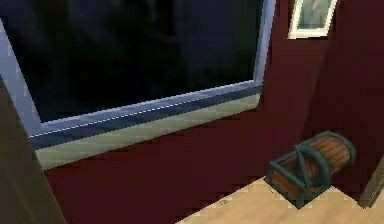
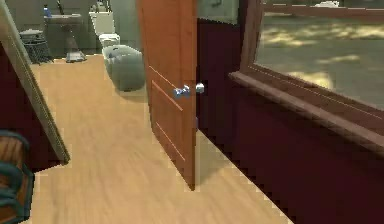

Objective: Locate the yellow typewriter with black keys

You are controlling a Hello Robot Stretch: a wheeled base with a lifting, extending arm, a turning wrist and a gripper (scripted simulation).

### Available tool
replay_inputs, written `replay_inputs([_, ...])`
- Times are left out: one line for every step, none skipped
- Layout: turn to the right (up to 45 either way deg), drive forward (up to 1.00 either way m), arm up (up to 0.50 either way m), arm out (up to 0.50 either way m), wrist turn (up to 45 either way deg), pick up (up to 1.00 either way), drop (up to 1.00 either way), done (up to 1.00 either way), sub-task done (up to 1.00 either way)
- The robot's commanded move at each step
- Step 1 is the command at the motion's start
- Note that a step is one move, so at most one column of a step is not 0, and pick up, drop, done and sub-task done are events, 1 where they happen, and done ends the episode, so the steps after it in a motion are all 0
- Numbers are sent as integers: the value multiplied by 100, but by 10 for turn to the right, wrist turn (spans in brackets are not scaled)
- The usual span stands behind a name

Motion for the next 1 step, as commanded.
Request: replay_inputs([-450, 0, 0, 0, 0, 0, 0, 0, 0])
